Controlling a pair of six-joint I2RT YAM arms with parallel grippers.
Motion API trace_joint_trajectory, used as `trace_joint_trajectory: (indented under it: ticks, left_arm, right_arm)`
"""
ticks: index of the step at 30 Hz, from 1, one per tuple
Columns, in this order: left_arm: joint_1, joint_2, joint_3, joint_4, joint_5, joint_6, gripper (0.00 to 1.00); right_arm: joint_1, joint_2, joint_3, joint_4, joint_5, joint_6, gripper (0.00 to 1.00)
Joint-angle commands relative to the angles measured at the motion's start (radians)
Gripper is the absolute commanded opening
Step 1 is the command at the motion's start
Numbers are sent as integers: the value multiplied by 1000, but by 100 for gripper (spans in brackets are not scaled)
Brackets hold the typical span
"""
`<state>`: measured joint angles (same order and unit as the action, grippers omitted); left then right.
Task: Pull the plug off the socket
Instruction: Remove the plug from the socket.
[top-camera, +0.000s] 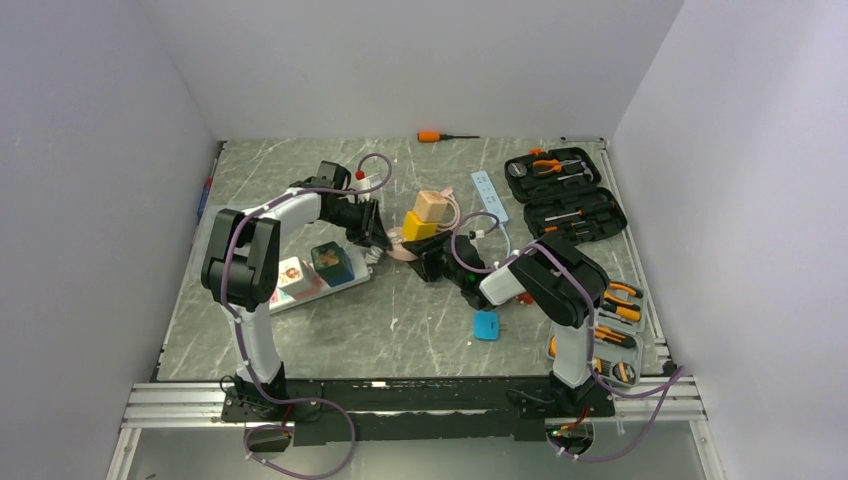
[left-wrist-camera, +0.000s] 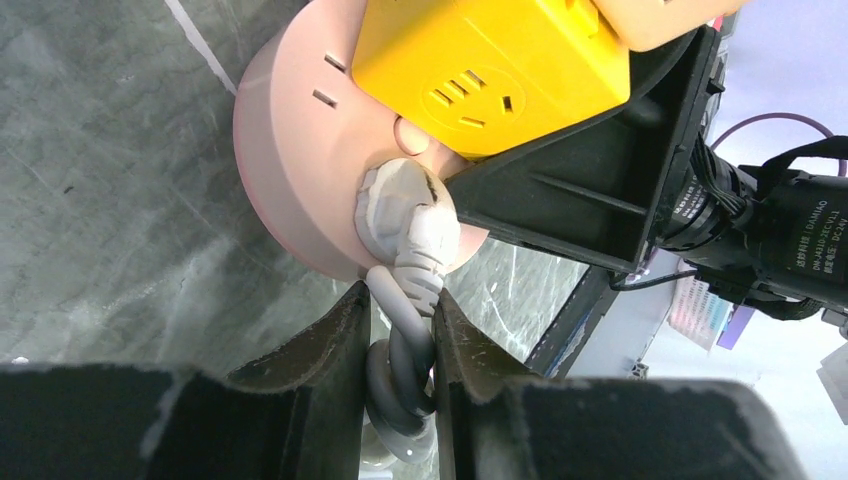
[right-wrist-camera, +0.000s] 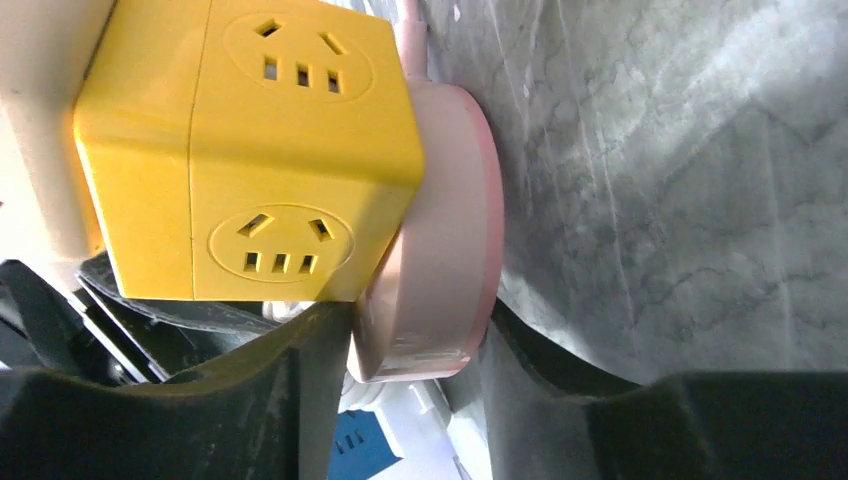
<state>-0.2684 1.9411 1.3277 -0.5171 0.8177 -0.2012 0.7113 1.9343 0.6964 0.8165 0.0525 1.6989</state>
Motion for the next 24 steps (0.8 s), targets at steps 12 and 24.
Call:
trace_joint_trajectory:
  ticks: [12,24]
  left_arm:
    - [5,-53,-33,1,144,-7,0]
    - [-11,-74,-44,23,152,1,0]
  right_arm:
    - [-21,-54,131,-100,72,-204,19]
    - [-26,-26,217,-227,9,-307,46]
